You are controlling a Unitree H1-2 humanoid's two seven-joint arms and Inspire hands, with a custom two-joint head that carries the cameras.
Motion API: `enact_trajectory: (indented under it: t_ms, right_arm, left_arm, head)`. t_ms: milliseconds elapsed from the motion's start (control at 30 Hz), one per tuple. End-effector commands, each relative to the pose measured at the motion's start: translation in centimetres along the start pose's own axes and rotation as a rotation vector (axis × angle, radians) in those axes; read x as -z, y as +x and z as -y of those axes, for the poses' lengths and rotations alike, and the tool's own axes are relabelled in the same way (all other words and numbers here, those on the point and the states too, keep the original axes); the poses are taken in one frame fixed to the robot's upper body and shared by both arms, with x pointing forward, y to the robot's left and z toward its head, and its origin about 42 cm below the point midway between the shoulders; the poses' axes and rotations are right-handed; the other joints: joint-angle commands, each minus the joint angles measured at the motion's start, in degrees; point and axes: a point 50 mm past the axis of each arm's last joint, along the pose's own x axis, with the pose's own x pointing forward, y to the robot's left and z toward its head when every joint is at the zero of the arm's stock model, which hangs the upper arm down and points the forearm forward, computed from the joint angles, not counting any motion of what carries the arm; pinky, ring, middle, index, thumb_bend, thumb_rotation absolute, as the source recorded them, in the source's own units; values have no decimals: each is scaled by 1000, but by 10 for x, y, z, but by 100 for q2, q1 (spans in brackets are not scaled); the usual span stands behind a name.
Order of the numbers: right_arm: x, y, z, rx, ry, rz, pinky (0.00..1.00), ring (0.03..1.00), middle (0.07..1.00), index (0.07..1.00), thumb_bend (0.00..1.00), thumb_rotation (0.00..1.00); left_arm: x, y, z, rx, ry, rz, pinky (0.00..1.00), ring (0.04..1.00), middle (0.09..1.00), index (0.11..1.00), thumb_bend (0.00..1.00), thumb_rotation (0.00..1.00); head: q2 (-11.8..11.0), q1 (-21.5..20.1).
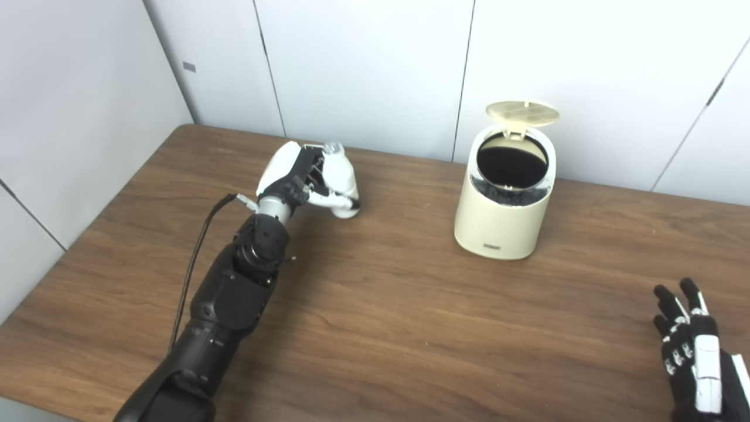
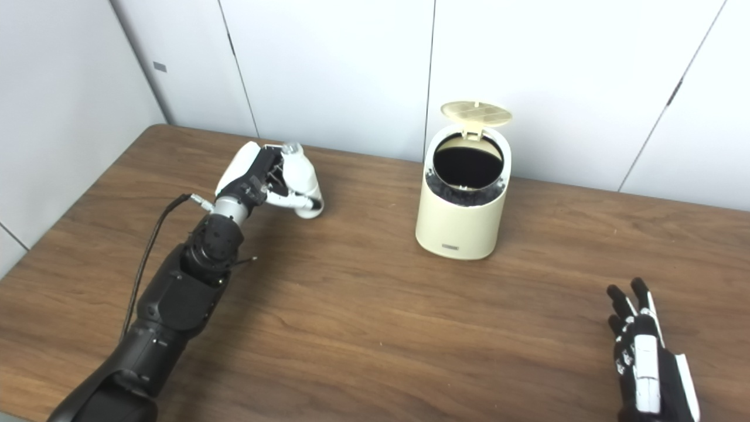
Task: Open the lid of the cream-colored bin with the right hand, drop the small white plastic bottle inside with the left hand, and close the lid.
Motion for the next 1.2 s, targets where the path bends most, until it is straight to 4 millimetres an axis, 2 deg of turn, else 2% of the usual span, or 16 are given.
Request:
enact_trajectory:
  t_ms: [0, 133, 300, 500, 867, 1033, 1167]
  right_arm:
    - [-11, 5, 1, 2, 9, 70, 988, 973, 911, 975, 596, 931]
    - [-9, 6, 2, 1, 19, 69, 1000, 978, 909, 975, 613, 919]
    - [-9, 5, 1, -5, 10, 69, 1000, 970, 900, 977, 577, 960]
    - [1, 5, 3, -4, 22, 74, 1000, 965, 895, 977, 567, 951]
    - [19, 5, -3, 7, 4, 63, 966, 945, 877, 953, 608, 947]
    - [25, 3, -6, 6, -27, 59, 924, 933, 877, 958, 610, 966]
    - [29, 3, -9, 8, -2, 48, 935, 939, 878, 955, 619, 941]
  left_arm:
    - [-19, 10, -18, -80, -8, 83, 432, 464, 493, 479, 508, 0]
    - [-18, 11, -17, -82, -18, 93, 450, 475, 497, 468, 502, 0]
    - [-19, 11, -17, -91, -2, 98, 441, 460, 502, 469, 502, 0]
    - [-28, 1, -21, -124, -18, 152, 399, 434, 490, 488, 503, 0]
    - [-90, -33, -29, -203, -23, 345, 347, 400, 477, 500, 502, 0]
    - [-116, -39, -29, -238, -9, 446, 353, 408, 486, 491, 503, 0]
    - [-132, -42, -27, -243, 7, 486, 360, 414, 485, 490, 503, 0]
  head:
    - [9, 11]
    - [31, 9]
    - [36, -91]
    - [25, -511]
    - [-179, -1322]
    - [-300, -1538]
    - [-390, -1677]
